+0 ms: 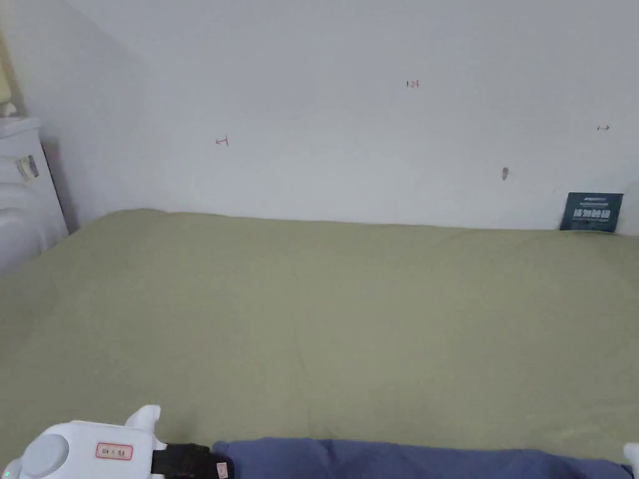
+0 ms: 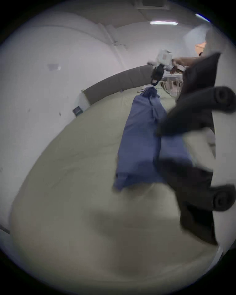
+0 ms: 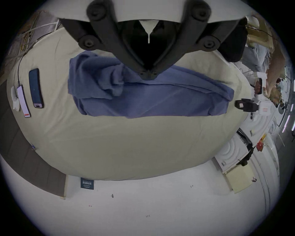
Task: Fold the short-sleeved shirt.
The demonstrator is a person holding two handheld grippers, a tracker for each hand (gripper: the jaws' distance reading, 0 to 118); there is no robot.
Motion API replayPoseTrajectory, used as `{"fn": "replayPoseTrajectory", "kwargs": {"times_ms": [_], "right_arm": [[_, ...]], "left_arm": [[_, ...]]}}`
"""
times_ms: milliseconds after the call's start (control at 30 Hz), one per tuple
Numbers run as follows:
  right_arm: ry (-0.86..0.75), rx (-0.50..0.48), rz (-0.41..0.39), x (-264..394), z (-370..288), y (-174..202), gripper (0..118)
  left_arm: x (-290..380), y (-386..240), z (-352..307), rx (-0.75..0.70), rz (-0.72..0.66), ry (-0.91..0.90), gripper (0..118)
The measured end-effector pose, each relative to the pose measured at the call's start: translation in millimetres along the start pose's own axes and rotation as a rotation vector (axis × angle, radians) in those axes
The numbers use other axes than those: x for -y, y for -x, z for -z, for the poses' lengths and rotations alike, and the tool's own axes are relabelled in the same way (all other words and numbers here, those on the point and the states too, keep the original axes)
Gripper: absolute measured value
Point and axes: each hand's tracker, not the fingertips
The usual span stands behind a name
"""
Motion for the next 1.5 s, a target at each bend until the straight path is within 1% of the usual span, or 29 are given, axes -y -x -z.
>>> {"fn": "replayPoseTrajectory", "kwargs": {"times_ms": [33, 67, 100, 200, 267, 300, 333, 367, 400, 433, 467, 500, 533, 567, 600, 667, 800, 867, 933, 1000, 1067, 1167, 1200, 1233, 1300, 1333, 1433, 1467, 1500], "right_arm": [[0.003, -0.009, -0.001, 1, 0, 1, 0], [0.006, -0.017, -0.002, 2, 1, 2, 0], [0.01, -0.022, -0.001, 2, 2, 3, 0], [0.014, -0.022, -0.002, 0, 5, 4, 0], [0.016, -0.029, 0.001, -2, 8, 4, 0], [0.015, -0.033, 0.002, -2, 10, 5, 0], [0.017, -0.04, 0.006, -2, 11, 6, 0], [0.019, -0.049, 0.007, -1, 13, 7, 0], [0.021, -0.053, 0.007, -1, 13, 8, 0], [0.023, -0.055, 0.01, -1, 13, 9, 0], [0.024, -0.059, 0.011, 0, 13, 9, 0], [0.025, -0.061, 0.012, 0, 12, 8, 0], [0.023, -0.062, 0.017, 2, 10, 6, 0], [0.021, -0.065, 0.02, 2, 7, 4, 0], [0.018, -0.067, 0.021, 2, 4, 2, 0], [0.003, -0.067, 0.012, 1, -6, 0, 0], [-0.061, -0.067, 0.051, -4, -13, -11, 0], [-0.074, -0.074, 0.067, -5, -12, -15, 0], [-0.086, -0.055, 0.051, -6, -11, -13, 0], [-0.085, -0.027, 0.032, -4, -7, -14, 0], [-0.081, -0.021, 0.036, -1, -3, -16, 0], [-0.073, -0.029, 0.073, 6, 1, -22, 0], [-0.064, -0.041, 0.098, 8, 1, -25, 0], [-0.062, -0.047, 0.109, 9, 2, -28, 0], [-0.073, -0.029, 0.106, 10, 3, -31, 0], [-0.075, -0.006, 0.108, 11, 4, -34, 0], [-0.06, 0.009, 0.122, 14, 7, -42, 0], [-0.054, 0.013, 0.128, 16, 8, -43, 0], [-0.046, 0.018, 0.13, 17, 10, -44, 0]], "left_arm": [[3, -8, 3, -0.043, -0.027, 0.009, 66], [4, -4, 9, -0.038, -0.044, 0.014, 87], [4, 2, 14, 0.002, -0.07, 0.029, 100], [7, 11, 29, 0.128, -0.139, -0.014, 107], [12, 11, 35, 0.209, -0.174, -0.058, 105], [13, 10, 37, 0.234, -0.2, -0.049, 101], [16, 8, 42, 0.243, -0.22, -0.047, 90], [20, 6, 47, 0.241, -0.22, -0.058, 71], [23, 2, 55, 0.197, -0.212, -0.055, 30], [23, 1, 63, 0.098, -0.203, -0.045, 12], [26, -1, 67, 0.033, -0.198, -0.034, 12], [30, 0, 63, 0.123, -0.229, -0.086, 12], [30, -3, 54, 0.165, -0.27, -0.126, 12], [25, -6, 53, 0.132, -0.291, -0.121, 12], [24, -15, 49, 0.112, -0.263, -0.112, 12], [26, -41, 36, 0.097, -0.145, -0.148, 12], [20, -97, 32, 0.164, -0.087, -0.16, 12], [21, -126, 46, 0.163, -0.007, -0.142, 12], [23, -158, 65, 0.131, 0.04, -0.107, 12], [33, -187, 86, 0.134, 0.06, -0.066, 12], [37, -205, 109, 0.148, 0.061, -0.036, 12], [36, -212, 147, 0.14, 0.077, 0.012, 12], [38, -216, 157, 0.13, 0.087, 0.03, 17], [39, -213, 168, 0.142, 0.096, 0.056, 35], [40, -210, 177, 0.198, 0.078, 0.106, 96], [41, -207, 175, 0.21, 0.058, 0.084, 104], [44, -195, 163, 0.251, -0.004, -0.002, 101], [43, -189, 159, 0.246, -0.02, -0.027, 96], [45, -186, 155, 0.245, -0.028, -0.044, 79]]}}
